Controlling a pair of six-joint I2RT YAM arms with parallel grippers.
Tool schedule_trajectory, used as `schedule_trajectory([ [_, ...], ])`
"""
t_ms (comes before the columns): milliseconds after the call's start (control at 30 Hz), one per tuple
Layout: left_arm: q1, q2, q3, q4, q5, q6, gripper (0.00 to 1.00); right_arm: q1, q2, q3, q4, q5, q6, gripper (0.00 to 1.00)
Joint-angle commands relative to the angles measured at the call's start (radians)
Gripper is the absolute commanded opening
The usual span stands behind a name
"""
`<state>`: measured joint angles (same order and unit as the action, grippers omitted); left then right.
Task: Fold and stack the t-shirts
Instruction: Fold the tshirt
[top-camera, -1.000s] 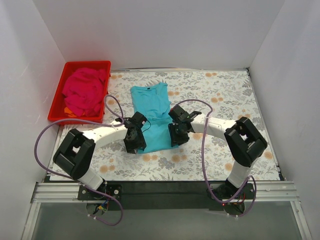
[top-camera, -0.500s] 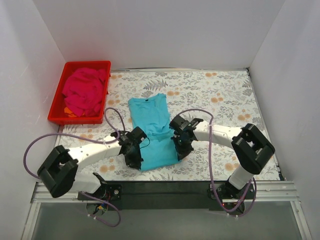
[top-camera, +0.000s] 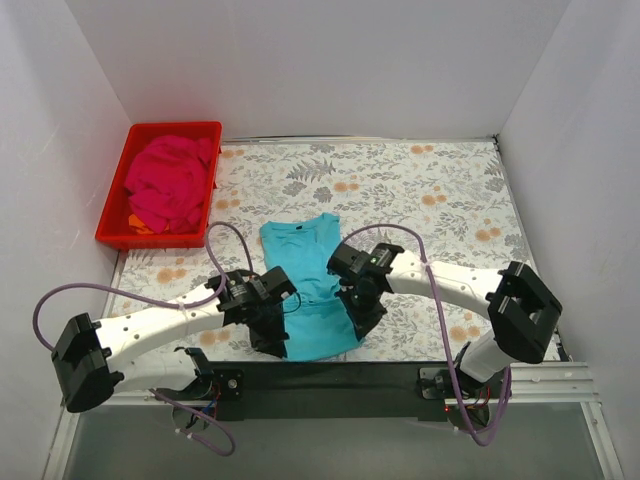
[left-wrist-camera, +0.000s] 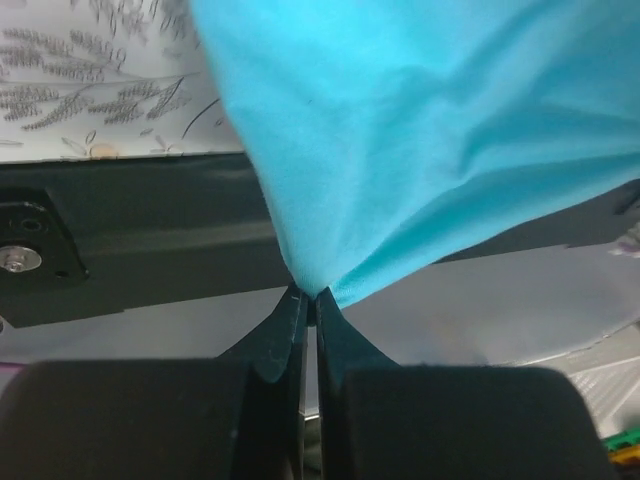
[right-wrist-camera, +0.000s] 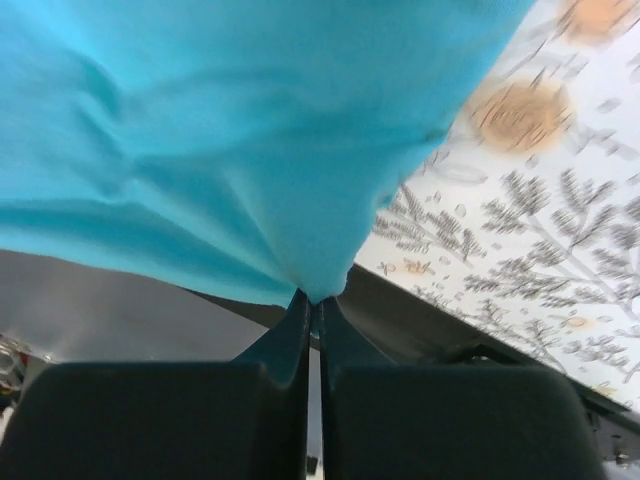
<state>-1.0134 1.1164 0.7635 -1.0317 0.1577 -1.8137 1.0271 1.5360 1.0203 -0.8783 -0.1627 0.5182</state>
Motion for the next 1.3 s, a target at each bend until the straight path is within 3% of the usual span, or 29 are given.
schedule_trajectory([
  [0, 0.080, 0.037, 0.111, -0.054, -0.084, 0.051, 0.00, -0.077, 0.030, 0.147, -0.100, 0.074, -0.066, 0.01],
  [167, 0.304, 0.071, 0.164, 0.044, -0.115, 0.227, 0.00, -0.179, 0.081, 0.285, -0.111, 0.091, -0.135, 0.01],
  [467, 0.472, 0.180, 0.284, 0.156, -0.188, 0.398, 0.00, -0.277, 0.254, 0.530, -0.111, 0.081, -0.214, 0.01],
  [1267, 0.693, 0.379, 0.346, 0.426, -0.118, 0.491, 0.00, -0.435, 0.568, 0.934, -0.108, 0.026, -0.288, 0.01],
])
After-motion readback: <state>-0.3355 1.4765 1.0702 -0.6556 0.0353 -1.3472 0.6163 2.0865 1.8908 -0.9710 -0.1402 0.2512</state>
